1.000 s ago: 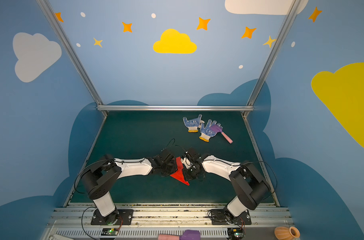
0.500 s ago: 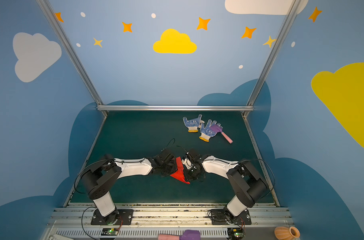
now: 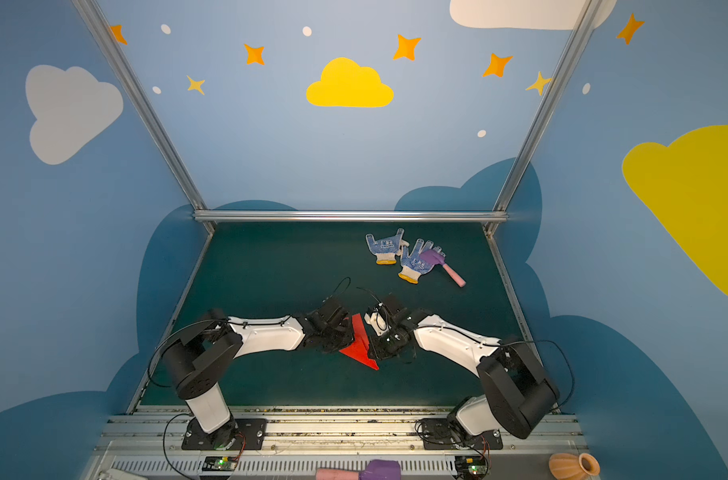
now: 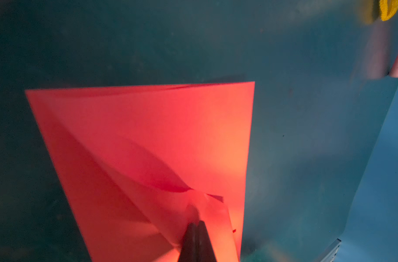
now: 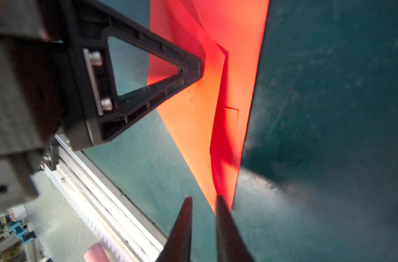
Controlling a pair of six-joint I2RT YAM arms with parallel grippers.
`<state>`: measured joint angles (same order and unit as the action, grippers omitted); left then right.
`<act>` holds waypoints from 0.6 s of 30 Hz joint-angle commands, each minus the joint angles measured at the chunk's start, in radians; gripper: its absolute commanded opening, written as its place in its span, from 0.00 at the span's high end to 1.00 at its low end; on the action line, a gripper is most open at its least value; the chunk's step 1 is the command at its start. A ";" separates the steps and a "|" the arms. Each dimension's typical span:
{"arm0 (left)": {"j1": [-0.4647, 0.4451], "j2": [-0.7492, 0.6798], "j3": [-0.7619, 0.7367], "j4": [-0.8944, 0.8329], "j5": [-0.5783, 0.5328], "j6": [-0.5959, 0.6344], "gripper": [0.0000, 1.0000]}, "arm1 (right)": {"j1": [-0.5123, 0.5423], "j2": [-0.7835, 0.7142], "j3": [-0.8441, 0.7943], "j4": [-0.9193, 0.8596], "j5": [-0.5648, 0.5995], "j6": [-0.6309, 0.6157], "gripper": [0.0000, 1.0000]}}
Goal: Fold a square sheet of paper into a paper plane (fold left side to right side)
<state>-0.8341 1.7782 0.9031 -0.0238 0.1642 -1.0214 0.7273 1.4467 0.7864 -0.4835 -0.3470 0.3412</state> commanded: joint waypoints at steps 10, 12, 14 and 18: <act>0.000 -0.022 -0.017 -0.038 -0.029 0.020 0.97 | -0.002 0.087 0.000 0.011 -0.024 -0.002 0.85; 0.001 -0.024 -0.018 -0.036 -0.028 0.020 0.97 | -0.003 0.094 0.000 0.016 -0.026 -0.002 0.89; 0.000 -0.025 -0.018 -0.034 -0.028 0.018 0.97 | -0.003 0.104 0.000 0.019 -0.025 -0.005 0.95; 0.002 -0.033 -0.014 -0.032 -0.028 0.025 0.96 | -0.001 0.122 -0.006 0.034 -0.038 -0.005 1.00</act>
<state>-0.8341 1.7756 0.9028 -0.0261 0.1627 -1.0199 0.7273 1.5520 0.7860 -0.4648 -0.3676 0.3370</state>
